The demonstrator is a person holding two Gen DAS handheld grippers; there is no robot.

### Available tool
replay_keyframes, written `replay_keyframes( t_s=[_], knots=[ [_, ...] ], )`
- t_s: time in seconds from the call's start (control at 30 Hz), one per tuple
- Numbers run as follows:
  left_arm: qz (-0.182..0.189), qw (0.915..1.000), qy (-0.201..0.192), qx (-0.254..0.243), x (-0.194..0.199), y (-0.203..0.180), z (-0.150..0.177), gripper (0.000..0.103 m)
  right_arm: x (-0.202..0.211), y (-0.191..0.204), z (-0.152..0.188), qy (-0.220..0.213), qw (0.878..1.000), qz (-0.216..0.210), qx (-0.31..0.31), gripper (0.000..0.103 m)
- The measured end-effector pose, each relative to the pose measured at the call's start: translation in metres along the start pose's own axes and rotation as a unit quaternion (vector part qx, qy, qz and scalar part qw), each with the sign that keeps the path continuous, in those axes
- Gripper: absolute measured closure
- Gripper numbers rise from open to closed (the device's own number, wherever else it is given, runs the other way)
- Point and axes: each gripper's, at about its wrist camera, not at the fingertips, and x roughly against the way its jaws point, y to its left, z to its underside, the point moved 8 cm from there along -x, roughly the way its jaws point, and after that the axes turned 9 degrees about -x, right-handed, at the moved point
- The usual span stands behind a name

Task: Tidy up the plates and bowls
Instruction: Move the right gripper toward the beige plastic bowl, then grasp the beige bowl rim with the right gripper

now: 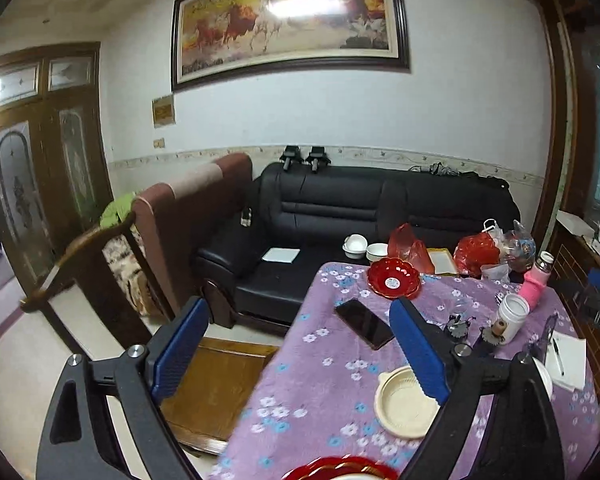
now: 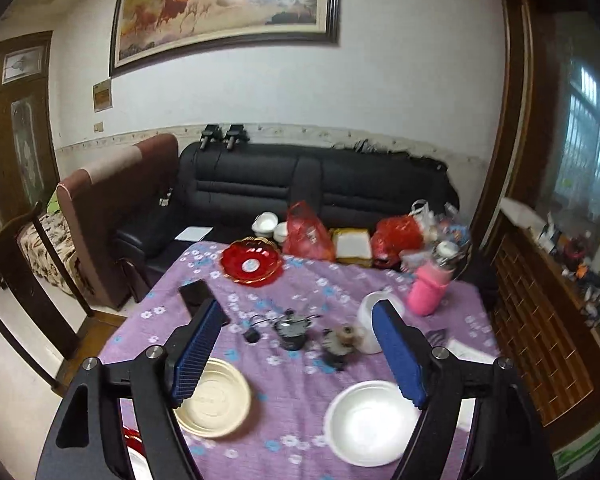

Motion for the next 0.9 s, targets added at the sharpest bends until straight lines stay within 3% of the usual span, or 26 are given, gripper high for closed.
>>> replay_keyframes(
  t_s=[0.23,0.43,0.67,0.77,0.9],
  knots=[
    [0.038,0.9964,0.075,0.008,-0.085,-0.057,0.051,0.011,-0.076,0.021,0.06,0.071,0.997,-0.019,-0.016,0.021],
    [0.062,0.9863,0.152,0.019,-0.149,-0.093,0.109,0.011,-0.136,0.023,0.123,0.136,0.99,-0.03,-0.016,0.021],
    [0.086,0.9675,0.235,0.039,-0.208,-0.113,0.158,0.012,-0.181,0.014,0.165,0.187,0.98,-0.046,-0.04,0.025],
    [0.102,0.955,0.275,0.043,-0.229,-0.124,0.177,0.012,-0.193,0.016,0.176,0.204,0.977,-0.05,-0.039,0.03],
    [0.105,0.948,0.299,0.03,-0.244,-0.135,0.193,0.012,-0.207,0.018,0.191,0.219,0.974,-0.051,-0.041,0.031]
  ],
)
